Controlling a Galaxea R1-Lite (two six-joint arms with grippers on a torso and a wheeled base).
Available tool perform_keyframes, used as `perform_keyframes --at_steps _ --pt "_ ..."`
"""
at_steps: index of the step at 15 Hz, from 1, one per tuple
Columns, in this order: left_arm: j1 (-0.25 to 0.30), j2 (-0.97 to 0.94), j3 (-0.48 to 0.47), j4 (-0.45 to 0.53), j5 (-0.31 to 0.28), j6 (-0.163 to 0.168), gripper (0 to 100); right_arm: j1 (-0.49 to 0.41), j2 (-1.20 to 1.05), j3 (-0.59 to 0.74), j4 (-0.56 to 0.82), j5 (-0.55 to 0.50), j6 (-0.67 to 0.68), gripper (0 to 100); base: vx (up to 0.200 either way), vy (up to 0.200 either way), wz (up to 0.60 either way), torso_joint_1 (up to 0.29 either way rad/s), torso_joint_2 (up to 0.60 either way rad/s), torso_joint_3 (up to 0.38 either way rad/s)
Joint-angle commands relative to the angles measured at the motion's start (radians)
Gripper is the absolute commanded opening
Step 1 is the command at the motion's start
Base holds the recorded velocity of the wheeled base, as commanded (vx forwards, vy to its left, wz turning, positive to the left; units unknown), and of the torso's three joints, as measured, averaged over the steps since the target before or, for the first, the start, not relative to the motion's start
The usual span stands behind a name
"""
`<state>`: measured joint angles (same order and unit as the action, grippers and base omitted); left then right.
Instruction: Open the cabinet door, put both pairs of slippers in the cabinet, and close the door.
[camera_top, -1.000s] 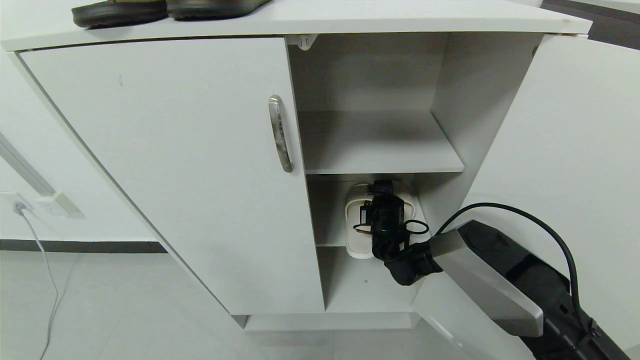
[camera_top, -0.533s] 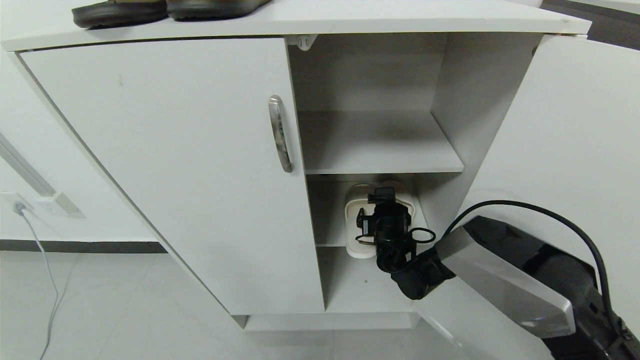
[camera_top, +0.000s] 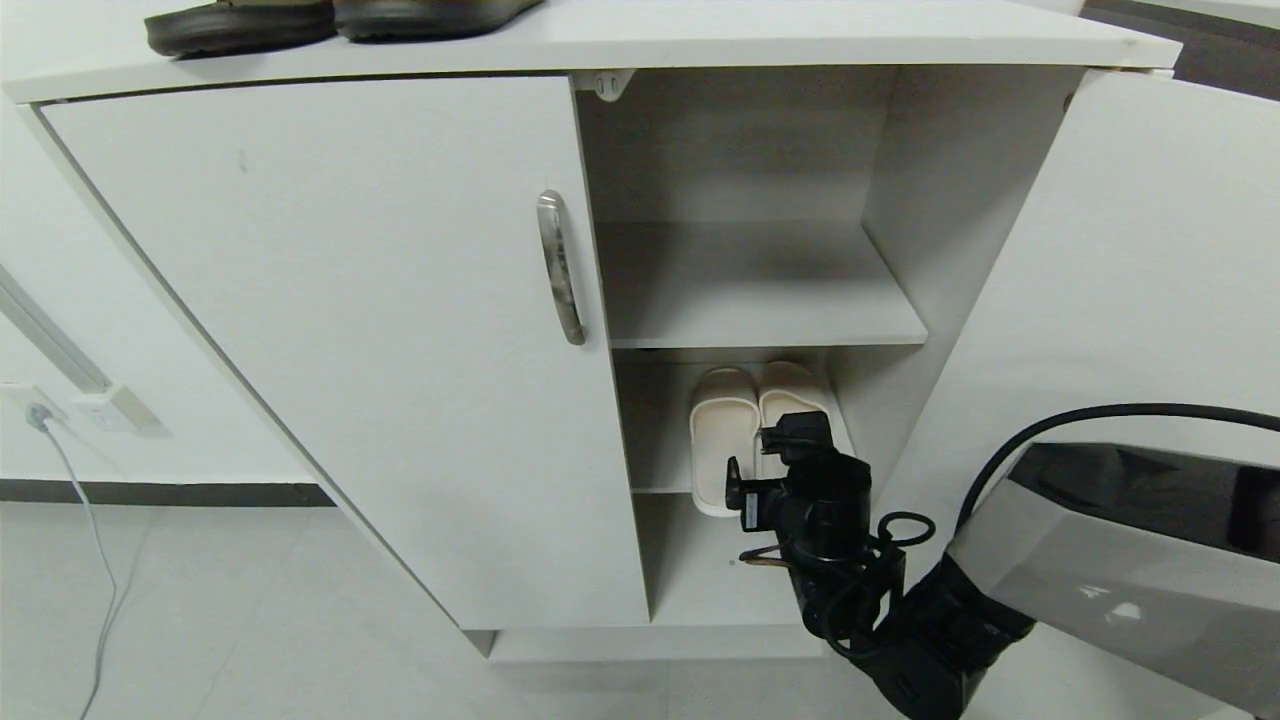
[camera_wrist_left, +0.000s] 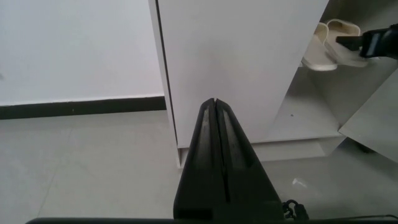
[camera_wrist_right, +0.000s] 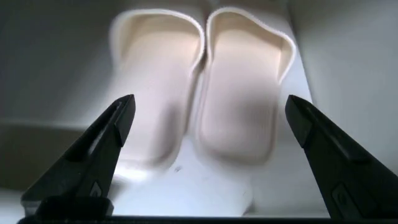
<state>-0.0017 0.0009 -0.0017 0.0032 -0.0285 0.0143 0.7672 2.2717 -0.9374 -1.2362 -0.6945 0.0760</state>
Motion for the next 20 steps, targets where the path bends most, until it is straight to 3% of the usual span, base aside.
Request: perform_keyframes --at_steps 1,5,11,20 --pt "0.0 0.001 0.0 0.0 0.001 0.0 0 0.03 -0.066 0.048 0.007 0.0 0.019 100 0.0 0.0 0.0 0.0 0.0 0.0" --pt "0.0 0.001 0.0 0.0 0.001 0.0 0 0.03 -0.069 0.046 0.009 0.001 0.019 100 0.0 0.0 0.0 0.0 0.0 0.0" --pt "0.0 0.001 0.0 0.0 0.001 -0.002 0 0.03 -0.101 0.054 0.007 0.0 0.018 100 -0.2 0.0 0.0 0.002 0.0 0.003" --pt "0.0 0.001 0.0 0.0 0.001 -0.004 0 0.035 -0.169 0.128 0.011 0.001 0.015 100 0.0 0.0 0.0 0.0 0.0 0.0"
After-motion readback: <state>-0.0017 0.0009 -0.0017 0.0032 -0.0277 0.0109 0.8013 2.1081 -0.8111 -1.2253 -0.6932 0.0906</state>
